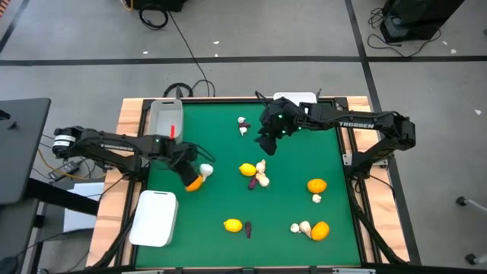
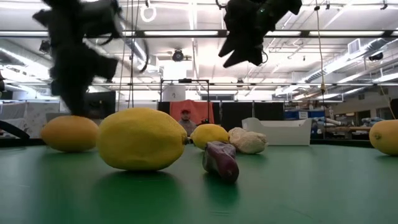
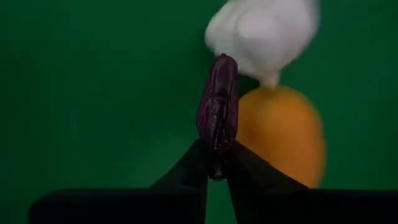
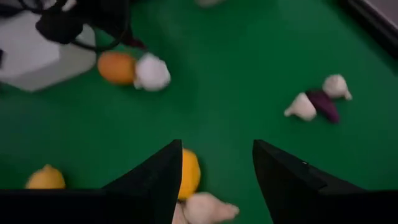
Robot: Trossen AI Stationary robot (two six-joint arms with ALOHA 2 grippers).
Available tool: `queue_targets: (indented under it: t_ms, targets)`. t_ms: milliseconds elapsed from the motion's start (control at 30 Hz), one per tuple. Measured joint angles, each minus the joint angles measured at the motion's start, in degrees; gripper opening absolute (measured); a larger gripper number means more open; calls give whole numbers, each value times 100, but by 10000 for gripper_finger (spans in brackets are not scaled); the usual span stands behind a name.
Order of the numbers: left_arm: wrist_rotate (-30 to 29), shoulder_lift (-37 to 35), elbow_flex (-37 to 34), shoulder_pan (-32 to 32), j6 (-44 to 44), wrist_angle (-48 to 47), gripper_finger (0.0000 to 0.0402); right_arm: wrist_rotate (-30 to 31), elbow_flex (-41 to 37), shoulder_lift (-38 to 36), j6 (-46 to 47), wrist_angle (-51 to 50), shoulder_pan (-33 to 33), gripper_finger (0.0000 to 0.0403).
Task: Sort produce into baskets
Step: Put the eggplant into the top white bin
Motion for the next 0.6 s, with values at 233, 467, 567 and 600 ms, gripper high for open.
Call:
queue_targets:
  t_ms: [233,467,567,600]
  targets:
    - [-552,-32,1009,0,964,461,53,-394,0,0,231,1058,201,206]
    - [-620,-8,1178,0,2279,2664,53,-823,0,2,114,1523,270,206]
    - [-601,36,1179,0,2522,3096,53,-780,0,2,117,1517,272,206]
    - [-604,74,1176,5,2589,3204,53,-793,0,2,127,1524,272,206]
